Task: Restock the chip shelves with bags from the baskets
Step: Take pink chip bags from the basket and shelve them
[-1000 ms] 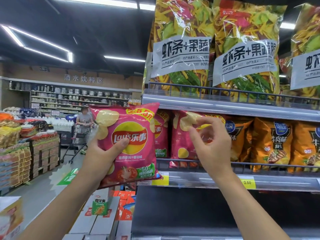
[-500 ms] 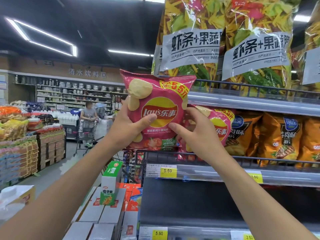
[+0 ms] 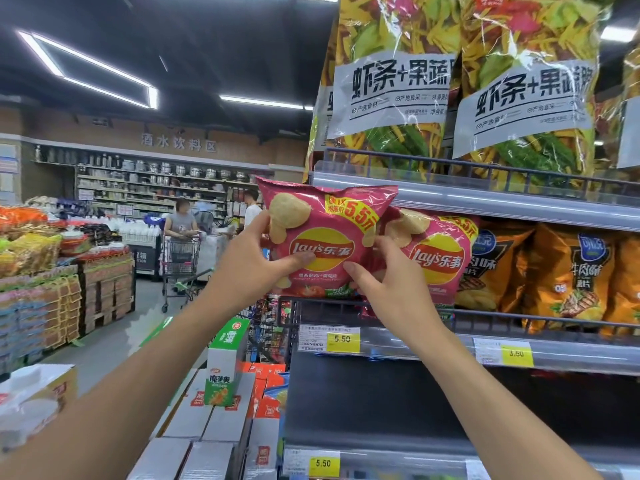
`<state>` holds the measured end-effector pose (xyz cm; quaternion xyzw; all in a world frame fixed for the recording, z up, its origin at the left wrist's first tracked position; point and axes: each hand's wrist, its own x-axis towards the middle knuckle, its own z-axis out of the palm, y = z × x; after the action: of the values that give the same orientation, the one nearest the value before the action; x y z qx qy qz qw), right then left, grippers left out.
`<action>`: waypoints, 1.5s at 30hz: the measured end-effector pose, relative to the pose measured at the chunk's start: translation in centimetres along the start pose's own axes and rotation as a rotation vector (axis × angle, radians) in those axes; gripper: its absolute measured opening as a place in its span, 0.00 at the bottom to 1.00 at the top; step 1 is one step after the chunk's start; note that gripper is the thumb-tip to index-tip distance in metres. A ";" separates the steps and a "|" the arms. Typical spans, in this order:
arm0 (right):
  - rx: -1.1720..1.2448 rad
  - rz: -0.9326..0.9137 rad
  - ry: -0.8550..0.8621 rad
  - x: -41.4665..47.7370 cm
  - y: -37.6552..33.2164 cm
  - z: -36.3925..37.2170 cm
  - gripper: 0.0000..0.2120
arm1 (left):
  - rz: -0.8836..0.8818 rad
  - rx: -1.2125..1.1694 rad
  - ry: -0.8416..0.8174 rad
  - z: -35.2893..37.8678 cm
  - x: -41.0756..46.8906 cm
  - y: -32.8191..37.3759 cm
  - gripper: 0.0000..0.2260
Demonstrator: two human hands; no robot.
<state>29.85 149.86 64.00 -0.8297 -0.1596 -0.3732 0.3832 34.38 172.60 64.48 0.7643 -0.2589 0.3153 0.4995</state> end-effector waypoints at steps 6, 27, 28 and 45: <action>-0.154 0.034 -0.030 -0.2 1.3 1.2 0.16 | -0.099 0.009 -0.082 1.5 -0.2 -2.7 0.34; -0.589 -0.250 0.129 1.2 0.3 1.9 0.31 | 0.292 0.481 0.209 1.4 0.5 -1.7 0.38; -0.593 -0.230 0.118 1.4 0.1 1.9 0.31 | 0.268 0.407 0.181 1.5 0.7 -1.7 0.39; -0.244 -0.135 0.630 -1.6 3.9 -3.6 0.25 | -0.159 -0.208 0.073 3.9 1.3 -3.6 0.23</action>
<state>29.11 144.63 62.38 -0.7009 -0.0422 -0.6521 0.2859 38.74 170.22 62.11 0.7144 -0.2106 0.2737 0.6086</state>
